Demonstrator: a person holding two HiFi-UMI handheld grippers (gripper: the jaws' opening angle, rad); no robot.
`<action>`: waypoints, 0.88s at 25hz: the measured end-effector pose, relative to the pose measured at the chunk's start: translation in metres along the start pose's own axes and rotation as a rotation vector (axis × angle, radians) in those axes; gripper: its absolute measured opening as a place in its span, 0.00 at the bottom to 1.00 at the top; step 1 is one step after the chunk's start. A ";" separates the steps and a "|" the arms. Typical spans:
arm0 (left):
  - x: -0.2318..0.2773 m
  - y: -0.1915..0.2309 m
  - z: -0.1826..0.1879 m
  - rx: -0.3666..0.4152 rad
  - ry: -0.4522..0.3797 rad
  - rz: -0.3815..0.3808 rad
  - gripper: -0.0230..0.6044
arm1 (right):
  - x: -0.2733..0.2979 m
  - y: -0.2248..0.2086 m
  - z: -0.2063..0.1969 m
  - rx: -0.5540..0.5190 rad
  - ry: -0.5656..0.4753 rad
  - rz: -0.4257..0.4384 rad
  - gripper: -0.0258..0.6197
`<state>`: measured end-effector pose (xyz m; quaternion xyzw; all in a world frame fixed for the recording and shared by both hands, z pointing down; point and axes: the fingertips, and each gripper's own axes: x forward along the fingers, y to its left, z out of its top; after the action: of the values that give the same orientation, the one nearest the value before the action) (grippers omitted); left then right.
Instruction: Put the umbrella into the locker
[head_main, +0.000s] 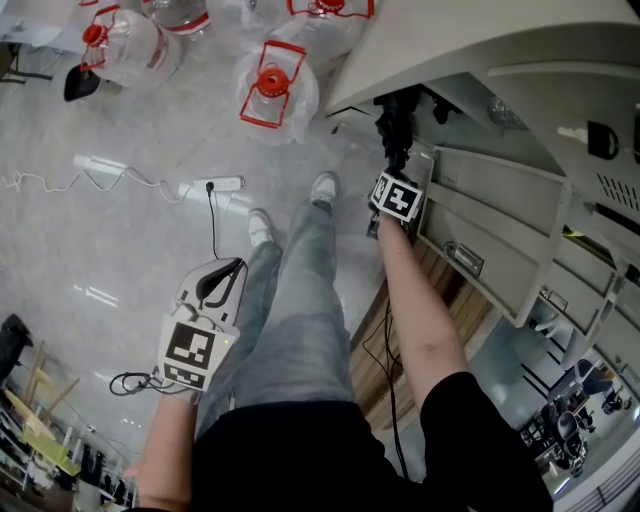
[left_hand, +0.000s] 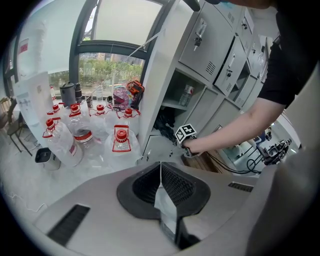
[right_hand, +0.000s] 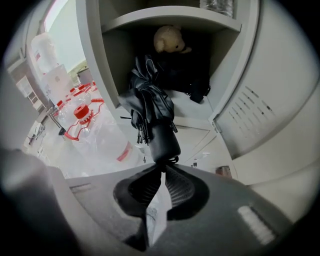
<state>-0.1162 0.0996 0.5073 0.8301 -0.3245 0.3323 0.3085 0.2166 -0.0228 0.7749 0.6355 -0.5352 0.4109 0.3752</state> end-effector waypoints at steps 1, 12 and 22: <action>0.001 -0.001 0.001 0.001 0.000 -0.001 0.05 | 0.000 -0.004 0.001 0.002 -0.003 -0.010 0.07; 0.008 -0.003 0.004 -0.003 0.010 -0.002 0.05 | 0.004 -0.059 0.015 0.015 -0.009 -0.085 0.07; 0.013 -0.001 0.007 -0.003 0.015 -0.007 0.05 | 0.010 -0.089 0.029 0.080 -0.005 -0.137 0.06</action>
<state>-0.1052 0.0908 0.5125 0.8282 -0.3197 0.3369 0.3136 0.3089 -0.0396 0.7696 0.6864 -0.4744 0.4037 0.3753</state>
